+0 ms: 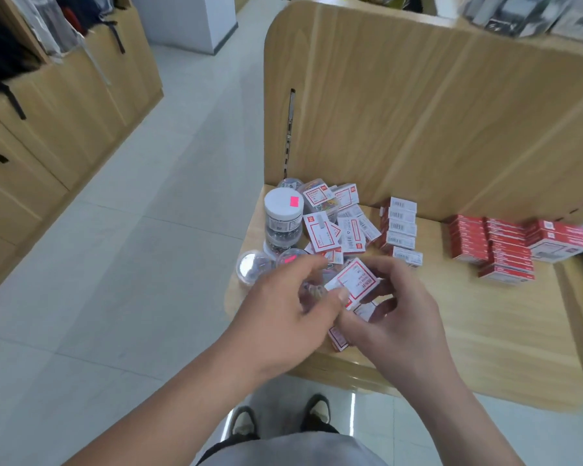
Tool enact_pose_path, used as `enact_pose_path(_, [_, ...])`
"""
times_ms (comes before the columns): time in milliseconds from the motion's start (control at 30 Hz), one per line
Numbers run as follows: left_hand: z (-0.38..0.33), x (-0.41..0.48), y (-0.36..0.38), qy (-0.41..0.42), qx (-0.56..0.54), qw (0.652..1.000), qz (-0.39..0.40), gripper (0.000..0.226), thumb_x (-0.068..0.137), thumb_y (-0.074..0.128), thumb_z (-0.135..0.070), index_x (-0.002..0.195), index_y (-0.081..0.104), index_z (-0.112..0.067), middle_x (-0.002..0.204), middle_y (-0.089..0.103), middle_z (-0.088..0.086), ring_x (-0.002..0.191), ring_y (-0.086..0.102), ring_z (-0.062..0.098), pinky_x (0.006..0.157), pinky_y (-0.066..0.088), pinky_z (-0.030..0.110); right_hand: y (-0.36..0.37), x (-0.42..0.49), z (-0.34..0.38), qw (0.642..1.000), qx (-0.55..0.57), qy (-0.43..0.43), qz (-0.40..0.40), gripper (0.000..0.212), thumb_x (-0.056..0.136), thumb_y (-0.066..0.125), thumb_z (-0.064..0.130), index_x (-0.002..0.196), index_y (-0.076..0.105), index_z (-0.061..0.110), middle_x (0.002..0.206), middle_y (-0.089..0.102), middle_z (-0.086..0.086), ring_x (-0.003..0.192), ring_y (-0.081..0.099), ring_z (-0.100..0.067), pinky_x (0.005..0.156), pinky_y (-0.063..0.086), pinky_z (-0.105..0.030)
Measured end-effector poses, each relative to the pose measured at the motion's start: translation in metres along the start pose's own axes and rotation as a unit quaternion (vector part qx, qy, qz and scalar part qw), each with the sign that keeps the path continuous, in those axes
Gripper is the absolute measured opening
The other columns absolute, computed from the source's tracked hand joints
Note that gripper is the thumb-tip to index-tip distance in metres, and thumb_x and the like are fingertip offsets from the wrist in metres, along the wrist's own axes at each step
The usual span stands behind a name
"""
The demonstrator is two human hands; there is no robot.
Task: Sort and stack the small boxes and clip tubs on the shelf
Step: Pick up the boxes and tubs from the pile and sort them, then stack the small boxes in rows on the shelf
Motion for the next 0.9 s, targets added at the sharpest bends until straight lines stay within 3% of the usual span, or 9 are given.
enact_pose_path(100, [-0.014,0.013,0.026,-0.052,-0.117,0.991,0.026,0.025,0.092,0.074,-0.022,0.114,0.069,-0.034,0.093,0.074,-0.011,0.083,0.071,0.008,0.082,0.061,0.037,-0.019,-0.002,-0.003,1.000,0.020,0.004,0.013,0.055,0.070,0.090,0.016,0.111,0.061,0.038,0.104,0.069,0.013,0.088,0.066,-0.012,0.066,0.052,-0.021])
enact_pose_path(200, [-0.025,0.021,0.038,-0.074,-0.173,0.981,0.038,0.028,0.092,0.073,-0.011,0.112,0.070,-0.030,0.094,0.076,-0.005,0.085,0.074,0.017,0.082,0.063,0.041,-0.042,-0.003,-0.011,0.985,0.161,0.053,0.036,0.056,0.075,0.088,0.015,0.123,0.063,0.031,0.110,0.073,0.005,0.086,0.071,-0.019,0.073,0.061,-0.035])
enact_pose_path(267, [-0.036,0.023,0.049,-0.063,-0.201,0.976,0.061,0.026,0.093,0.072,-0.008,0.112,0.072,-0.026,0.097,0.078,-0.001,0.090,0.074,0.026,0.085,0.063,0.043,-0.055,-0.002,-0.020,0.965,0.244,0.092,0.025,0.043,0.081,0.079,0.020,0.123,0.067,0.022,0.109,0.075,-0.002,0.089,0.072,-0.029,0.080,0.062,-0.044])
enact_pose_path(367, [-0.051,0.026,0.070,-0.046,-0.200,0.973,0.102,0.029,0.097,0.065,-0.002,0.114,0.072,-0.026,0.102,0.079,-0.007,0.094,0.075,0.017,0.086,0.062,0.036,-0.069,0.000,-0.032,0.960,0.254,0.115,0.022,0.016,0.088,0.073,0.017,0.103,0.076,0.012,0.098,0.078,-0.010,0.087,0.073,-0.028,0.078,0.060,-0.039])
enact_pose_path(433, [-0.048,0.032,0.081,-0.036,-0.134,0.984,0.116,0.032,0.099,0.060,-0.003,0.118,0.071,-0.027,0.104,0.077,-0.013,0.094,0.074,0.007,0.087,0.061,0.029,-0.083,0.006,-0.044,0.961,0.243,0.126,-0.032,0.009,0.090,0.072,0.012,0.098,0.073,0.009,0.094,0.077,-0.009,0.084,0.073,-0.023,0.076,0.062,-0.041])
enact_pose_path(533, [-0.033,0.048,0.077,0.014,0.083,0.995,0.044,0.031,0.096,0.063,-0.014,0.122,0.070,-0.030,0.106,0.070,-0.020,0.091,0.067,-0.001,0.085,0.055,0.023,-0.110,0.023,-0.068,0.985,0.129,0.097,-0.068,0.007,0.094,0.069,0.016,0.098,0.065,0.019,0.092,0.073,0.002,0.077,0.073,-0.023,0.073,0.061,-0.048])
enact_pose_path(700, [-0.026,0.055,0.081,0.081,0.223,0.971,-0.001,0.020,0.090,0.067,-0.026,0.108,0.071,-0.031,0.096,0.067,-0.015,0.089,0.061,0.007,0.079,0.055,0.037,-0.112,0.070,-0.113,0.982,-0.183,0.012,0.042,0.020,0.088,0.074,0.027,0.106,0.069,0.032,0.097,0.064,0.010,0.088,0.058,-0.007,0.070,0.043,-0.018])
enact_pose_path(800, [-0.029,0.061,0.090,0.118,0.290,0.950,-0.015,0.019,0.085,0.065,-0.028,0.103,0.072,-0.026,0.091,0.067,-0.006,0.092,0.061,0.020,0.076,0.055,0.040,-0.092,0.083,-0.126,0.979,-0.184,0.041,0.079,0.027,0.081,0.081,0.033,0.102,0.064,0.031,0.091,0.064,0.012,0.075,0.058,-0.002,0.060,0.036,-0.016])
enact_pose_path(900, [-0.032,0.078,0.100,0.101,0.342,0.934,0.022,0.020,0.085,0.063,-0.033,0.102,0.070,-0.024,0.095,0.064,-0.003,0.099,0.058,0.024,0.079,0.052,0.040,-0.077,0.082,-0.140,0.988,-0.135,0.052,0.043,0.031,0.080,0.083,0.034,0.094,0.056,0.032,0.086,0.063,0.012,0.073,0.059,-0.006,0.058,0.037,-0.018])
Point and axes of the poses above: each hand's wrist, its own x-axis towards the middle knuckle, its own y-axis out of the palm, z = x × y, the point moved 3 cm from there along x, towards the middle knuckle
